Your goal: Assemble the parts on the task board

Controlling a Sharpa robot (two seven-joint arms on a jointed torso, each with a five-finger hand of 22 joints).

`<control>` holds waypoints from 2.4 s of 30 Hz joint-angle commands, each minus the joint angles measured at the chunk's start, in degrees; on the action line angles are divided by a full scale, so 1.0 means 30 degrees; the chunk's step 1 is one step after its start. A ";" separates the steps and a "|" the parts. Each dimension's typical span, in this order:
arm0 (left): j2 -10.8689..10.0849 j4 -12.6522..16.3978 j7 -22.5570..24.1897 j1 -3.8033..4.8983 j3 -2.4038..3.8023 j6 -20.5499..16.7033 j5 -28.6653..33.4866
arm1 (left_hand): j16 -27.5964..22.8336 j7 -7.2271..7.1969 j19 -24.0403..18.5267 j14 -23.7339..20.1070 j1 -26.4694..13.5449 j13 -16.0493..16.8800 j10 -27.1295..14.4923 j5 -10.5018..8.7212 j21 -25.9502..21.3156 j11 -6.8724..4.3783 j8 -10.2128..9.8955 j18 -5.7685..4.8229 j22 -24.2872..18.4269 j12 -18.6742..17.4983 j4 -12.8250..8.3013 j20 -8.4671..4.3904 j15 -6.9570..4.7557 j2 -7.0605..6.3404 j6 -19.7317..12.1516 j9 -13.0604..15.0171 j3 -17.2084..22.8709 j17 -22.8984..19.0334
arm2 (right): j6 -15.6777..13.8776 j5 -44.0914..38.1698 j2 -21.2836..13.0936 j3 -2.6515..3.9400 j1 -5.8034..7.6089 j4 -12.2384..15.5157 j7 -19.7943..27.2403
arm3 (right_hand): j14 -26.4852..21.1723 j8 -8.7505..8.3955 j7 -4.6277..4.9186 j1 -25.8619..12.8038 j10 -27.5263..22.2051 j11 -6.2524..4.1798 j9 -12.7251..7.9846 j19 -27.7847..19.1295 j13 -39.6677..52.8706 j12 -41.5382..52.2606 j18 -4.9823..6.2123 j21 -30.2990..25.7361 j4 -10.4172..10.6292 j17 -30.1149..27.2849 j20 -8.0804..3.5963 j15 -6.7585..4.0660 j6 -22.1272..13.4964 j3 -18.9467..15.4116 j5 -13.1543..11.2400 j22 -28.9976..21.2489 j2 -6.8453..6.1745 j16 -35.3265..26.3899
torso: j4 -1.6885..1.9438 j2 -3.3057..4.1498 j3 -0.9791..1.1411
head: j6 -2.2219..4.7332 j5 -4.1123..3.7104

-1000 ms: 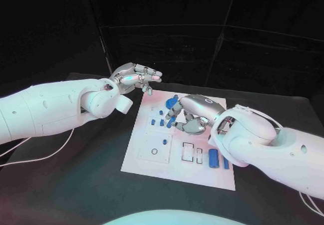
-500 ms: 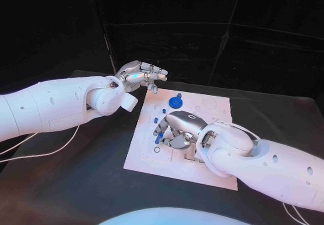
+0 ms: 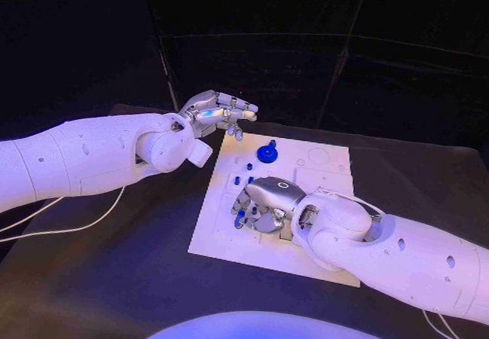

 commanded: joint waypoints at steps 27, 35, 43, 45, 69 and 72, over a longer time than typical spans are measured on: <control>0.0059 -0.0107 0.0091 0.0021 0.0005 0.0292 -0.0050 | -0.0054 -0.0027 -0.0118 -0.0130 0.0141 0.0024 -0.0116 -0.0044 -0.0105 -0.0027 -0.0104 0.0240 -0.0026 0.0052 0.0039 -0.0019 0.0063 0.0071 -0.0157 -0.0015 -0.0110 -0.0021 | -0.0600 -0.2071 0.0105 -0.0096 -0.0119 -0.0250 -0.0421 | 0.0765 -0.0011 -0.0009 -0.0066 0.0643 -0.0492 0.0005 -0.0154 0.0036 -0.0023 0.0285 0.0124 0.0004 -0.0016 -0.0016 -0.0116 0.0123 0.0200 0.0137 0.0041 0.0001 -0.0010 | 0.0004 0.0006 -0.0007 | -0.0148 0.0074; 0.0057 -0.0145 0.0083 0.0017 0.0004 0.0307 -0.0050 | -0.0054 -0.0027 -0.0118 -0.0130 0.0141 0.0024 -0.0116 -0.0044 -0.0105 -0.0027 -0.0104 0.0240 -0.0026 0.0052 0.0039 -0.0019 0.0063 0.0071 -0.0157 -0.0015 -0.0110 -0.0021 | -0.0907 -0.2543 0.0030 -0.0094 -0.0158 -0.0051 -0.0432 | 0.0765 -0.0011 -0.0009 -0.0066 0.0643 -0.0492 0.0005 -0.0154 0.0036 -0.0023 0.0285 0.0124 0.0004 -0.0016 -0.0016 -0.0116 0.0123 0.0200 0.0137 0.0041 0.0001 -0.0010 | -0.0003 -0.0001 -0.0002 | -0.0148 0.0102; 0.0070 -0.0150 0.0079 0.0013 0.0003 0.0320 -0.0050 | -0.0054 -0.0027 -0.0118 -0.0130 0.0141 0.0024 -0.0116 -0.0044 -0.0105 -0.0027 -0.0104 0.0240 -0.0026 0.0052 0.0039 -0.0019 0.0063 0.0071 -0.0157 -0.0015 -0.0110 -0.0021 | 0.0314 -0.2680 0.0230 -0.0091 -0.0169 -0.0096 -0.0427 | 0.0759 -0.0050 -0.0004 -0.0497 0.0670 -0.0497 0.0000 -0.0249 0.0045 -0.0133 0.0279 0.0201 -0.0008 -0.0041 0.0017 -0.0097 0.0118 0.0060 0.0202 0.0086 -0.0297 -0.0016 | 0.0006 0.0004 -0.0032 | -0.0160 0.0090; 0.0066 -0.0143 0.0075 0.0013 0.0003 0.0315 -0.0050 | -0.0054 -0.0027 -0.0118 -0.0130 0.0141 0.0024 -0.0116 -0.0044 -0.0105 -0.0027 -0.0104 0.0240 -0.0026 0.0052 0.0039 -0.0019 0.0063 0.0071 -0.0157 -0.0015 -0.0110 -0.0021 | 0.0587 -0.2688 0.0290 -0.0091 -0.0169 -0.0116 -0.0427 | 0.0747 -0.0067 -0.0008 -0.0655 0.0662 -0.0493 -0.0003 -0.0274 0.0040 -0.0182 0.0279 0.0207 0.0022 -0.0096 0.0030 -0.0091 0.0104 -0.0025 0.0282 0.0088 -0.0371 -0.0044 | 0.0002 0.0007 -0.0033 | -0.0165 0.0091; 0.0004 -0.0079 0.0042 0.0018 0.0003 0.0308 -0.0050 | -0.0038 -0.0023 -0.0116 -0.0161 0.0162 0.0030 -0.0172 -0.0044 -0.0137 -0.0022 -0.0077 0.0246 -0.0053 0.0132 0.0035 -0.0005 0.0070 0.0116 -0.0179 -0.0007 -0.0167 -0.0084 | 0.0543 -0.2784 0.0608 -0.0110 -0.0170 -0.0282 -0.0263 | 0.0490 -0.0336 0.0646 -0.2189 -0.2283 0.0371 -0.0128 -0.0519 -0.0122 -0.1991 0.0251 -0.0175 0.0407 -0.0943 0.0672 0.0617 -0.2307 -0.1430 0.1067 -0.0183 -0.1614 -0.0520 | -0.0010 -0.0002 -0.0015 | -0.0208 0.0119; 0.0000 -0.0077 0.0029 0.0018 0.0003 0.0313 -0.0050 | -0.0038 -0.0023 -0.0116 -0.0161 0.0162 0.0030 -0.0172 -0.0044 -0.0137 -0.0022 -0.0077 0.0246 -0.0053 0.0132 0.0035 -0.0005 0.0070 0.0116 -0.0179 -0.0007 -0.0167 -0.0084 | -0.0113 -0.2676 0.0581 -0.0116 -0.0170 -0.0304 -0.0153 | 0.0179 -0.0306 0.0725 -0.2299 -0.3190 0.0495 -0.0102 -0.0710 -0.0088 -0.2139 0.0266 -0.0439 0.0473 -0.1718 0.0825 0.0768 -0.3124 -0.2227 0.1134 -0.0340 -0.1738 -0.1010 | -0.0006 0.0003 -0.0016 | -0.0201 0.0114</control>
